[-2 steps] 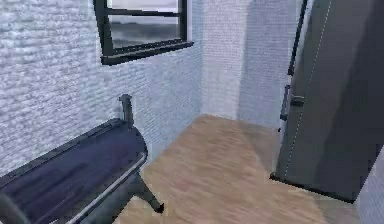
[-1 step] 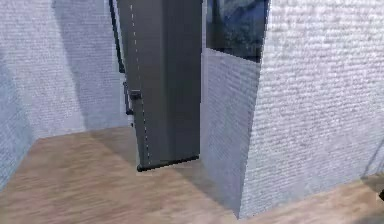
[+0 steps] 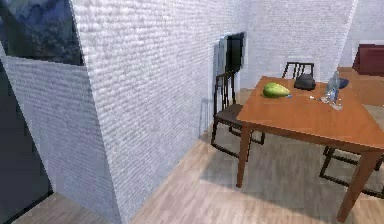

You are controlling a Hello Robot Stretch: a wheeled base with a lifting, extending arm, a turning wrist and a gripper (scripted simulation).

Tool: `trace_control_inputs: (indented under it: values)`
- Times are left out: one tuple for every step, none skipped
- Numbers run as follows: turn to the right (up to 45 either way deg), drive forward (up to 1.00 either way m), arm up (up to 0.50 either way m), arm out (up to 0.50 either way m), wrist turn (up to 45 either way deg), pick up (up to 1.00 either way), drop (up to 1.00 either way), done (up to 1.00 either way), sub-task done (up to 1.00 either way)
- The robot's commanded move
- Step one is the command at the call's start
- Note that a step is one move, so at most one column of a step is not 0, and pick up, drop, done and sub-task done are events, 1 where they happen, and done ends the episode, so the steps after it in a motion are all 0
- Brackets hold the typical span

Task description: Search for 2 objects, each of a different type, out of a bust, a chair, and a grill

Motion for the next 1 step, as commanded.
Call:
trace_control_inputs:
  values:
    - [3.0, 0.0, 0.0, 0.0, 0.0, 0.0, 0.0, 0.0, 0.0]
